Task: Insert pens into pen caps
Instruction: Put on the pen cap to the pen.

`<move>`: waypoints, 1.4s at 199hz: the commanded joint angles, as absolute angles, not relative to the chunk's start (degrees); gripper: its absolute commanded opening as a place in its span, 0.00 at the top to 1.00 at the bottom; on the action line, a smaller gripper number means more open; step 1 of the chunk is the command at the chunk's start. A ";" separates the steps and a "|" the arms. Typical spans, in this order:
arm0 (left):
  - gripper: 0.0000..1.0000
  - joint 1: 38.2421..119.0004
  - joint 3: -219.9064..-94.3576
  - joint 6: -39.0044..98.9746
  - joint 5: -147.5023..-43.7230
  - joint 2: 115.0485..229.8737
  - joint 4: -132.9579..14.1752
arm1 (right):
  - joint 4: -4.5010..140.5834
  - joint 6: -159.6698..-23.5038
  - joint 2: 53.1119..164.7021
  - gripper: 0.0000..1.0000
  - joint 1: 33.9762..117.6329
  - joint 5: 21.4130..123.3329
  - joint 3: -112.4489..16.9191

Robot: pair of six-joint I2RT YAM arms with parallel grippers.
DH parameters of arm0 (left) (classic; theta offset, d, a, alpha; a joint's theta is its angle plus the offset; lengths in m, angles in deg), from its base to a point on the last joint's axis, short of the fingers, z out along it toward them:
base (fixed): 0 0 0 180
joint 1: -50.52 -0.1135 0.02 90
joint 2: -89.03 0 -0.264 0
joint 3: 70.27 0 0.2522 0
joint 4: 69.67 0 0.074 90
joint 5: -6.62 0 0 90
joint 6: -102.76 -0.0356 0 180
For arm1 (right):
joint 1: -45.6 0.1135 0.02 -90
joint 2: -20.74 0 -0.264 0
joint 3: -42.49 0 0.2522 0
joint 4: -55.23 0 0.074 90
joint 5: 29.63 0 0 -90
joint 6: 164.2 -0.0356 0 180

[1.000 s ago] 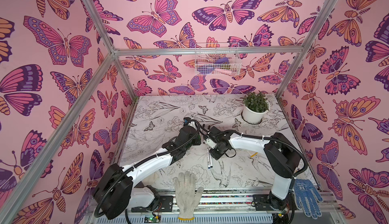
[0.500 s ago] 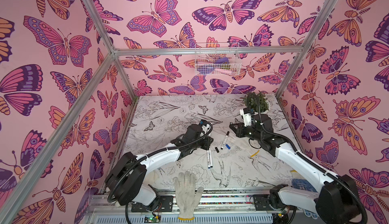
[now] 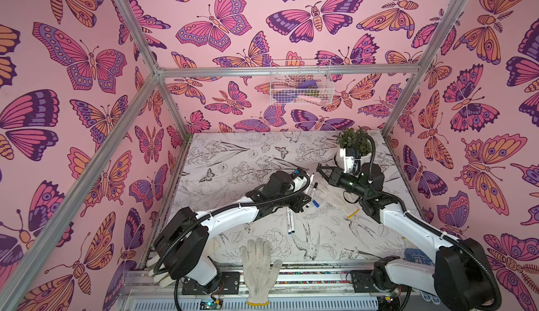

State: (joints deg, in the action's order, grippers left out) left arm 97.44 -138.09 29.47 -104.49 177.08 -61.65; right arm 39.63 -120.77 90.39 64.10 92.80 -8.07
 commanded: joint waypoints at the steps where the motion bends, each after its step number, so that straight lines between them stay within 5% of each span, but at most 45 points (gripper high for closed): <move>1: 1.00 97.77 -139.38 27.62 -105.98 177.93 -60.77 | 33.93 -123.05 89.86 1.00 63.96 95.22 -7.56; 279: 1.00 95.93 -145.46 33.25 -107.87 182.60 -69.12 | 43.84 -115.60 87.92 1.00 63.94 100.92 -10.12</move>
